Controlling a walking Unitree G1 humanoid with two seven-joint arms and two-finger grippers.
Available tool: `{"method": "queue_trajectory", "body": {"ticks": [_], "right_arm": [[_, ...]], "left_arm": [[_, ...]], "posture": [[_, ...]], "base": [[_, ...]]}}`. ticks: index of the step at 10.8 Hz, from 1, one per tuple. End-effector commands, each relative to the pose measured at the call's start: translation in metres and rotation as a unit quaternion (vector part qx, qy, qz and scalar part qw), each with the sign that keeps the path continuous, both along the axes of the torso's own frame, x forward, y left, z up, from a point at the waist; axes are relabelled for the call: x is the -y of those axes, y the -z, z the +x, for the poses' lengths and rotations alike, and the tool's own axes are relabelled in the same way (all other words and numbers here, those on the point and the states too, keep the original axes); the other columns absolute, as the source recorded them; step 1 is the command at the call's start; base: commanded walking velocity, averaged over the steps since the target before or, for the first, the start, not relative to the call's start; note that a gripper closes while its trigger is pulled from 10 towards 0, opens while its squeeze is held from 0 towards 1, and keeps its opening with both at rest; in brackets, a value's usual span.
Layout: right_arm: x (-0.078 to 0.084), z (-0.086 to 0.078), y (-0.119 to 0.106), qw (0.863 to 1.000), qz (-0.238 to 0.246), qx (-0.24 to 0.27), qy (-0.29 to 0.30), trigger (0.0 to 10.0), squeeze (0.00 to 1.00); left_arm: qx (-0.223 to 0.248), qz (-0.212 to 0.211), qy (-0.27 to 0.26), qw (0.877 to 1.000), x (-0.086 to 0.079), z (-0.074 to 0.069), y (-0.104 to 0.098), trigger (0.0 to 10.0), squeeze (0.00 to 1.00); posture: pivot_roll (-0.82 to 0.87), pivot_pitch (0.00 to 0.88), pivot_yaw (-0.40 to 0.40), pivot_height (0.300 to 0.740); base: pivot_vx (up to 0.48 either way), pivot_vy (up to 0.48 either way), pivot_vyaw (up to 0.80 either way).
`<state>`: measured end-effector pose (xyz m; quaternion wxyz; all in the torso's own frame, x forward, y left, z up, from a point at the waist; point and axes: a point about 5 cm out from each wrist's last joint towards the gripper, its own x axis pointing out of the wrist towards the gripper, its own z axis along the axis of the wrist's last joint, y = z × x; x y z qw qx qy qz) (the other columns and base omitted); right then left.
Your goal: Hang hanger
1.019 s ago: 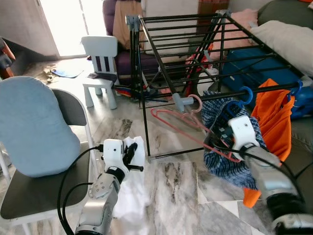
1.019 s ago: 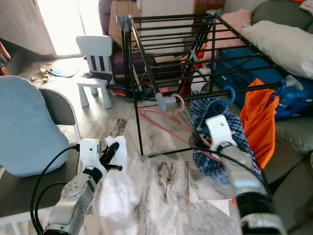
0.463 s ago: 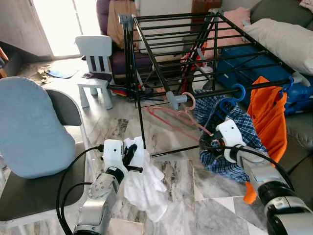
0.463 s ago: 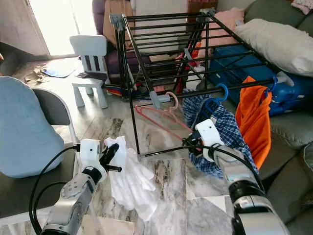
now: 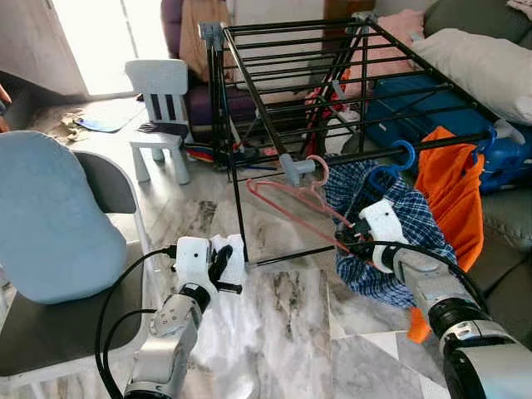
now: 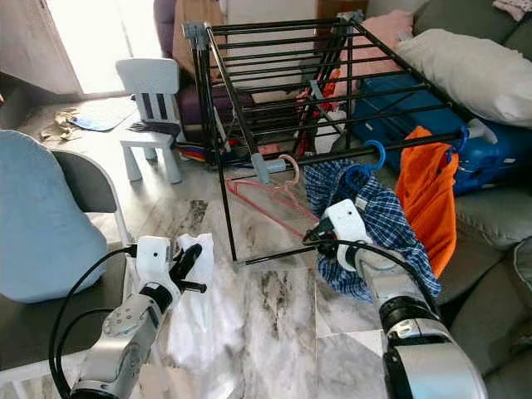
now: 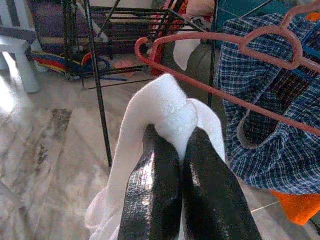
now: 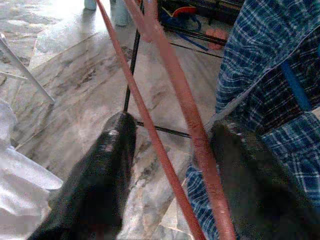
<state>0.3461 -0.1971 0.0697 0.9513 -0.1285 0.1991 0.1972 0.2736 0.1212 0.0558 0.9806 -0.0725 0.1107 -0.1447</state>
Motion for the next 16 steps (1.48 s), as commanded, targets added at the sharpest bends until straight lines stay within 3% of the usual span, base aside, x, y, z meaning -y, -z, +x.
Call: {"method": "queue_trajectory", "body": {"ticks": [1, 6, 11, 16], "right_arm": [[-0.004, 0.007, -0.009, 1.000, 0.005, 0.014, -0.001, 0.0, 0.00], [-0.014, 0.005, -0.001, 1.000, 0.009, -0.001, -0.008, 0.0, 0.00], [-0.012, 0.003, 0.002, 1.000, 0.010, -0.004, -0.004, 0.0, 0.00], [-0.014, 0.005, -0.002, 1.000, 0.014, 0.019, 0.005, 0.0, 0.00]], "left_arm": [[0.023, 0.005, 0.004, 1.000, 0.003, 0.006, -0.012, 10.0, 0.00], [0.018, 0.007, 0.005, 1.000, 0.004, 0.006, -0.010, 10.0, 0.00], [0.013, 0.004, 0.007, 1.000, 0.007, 0.006, -0.009, 10.0, 0.00], [0.012, 0.005, 0.007, 1.000, 0.008, 0.005, -0.008, 10.0, 0.00]], "posture": [[-0.17, 0.000, 0.013, 0.740], [-0.17, 0.000, 0.007, 0.740], [-0.18, 0.000, 0.006, 0.740], [-0.17, 0.000, 0.001, 0.740]], "base": [[0.000, 0.000, 0.00], [0.000, 0.000, 0.00], [0.000, 0.000, 0.00], [0.000, 0.000, 0.00]]}}
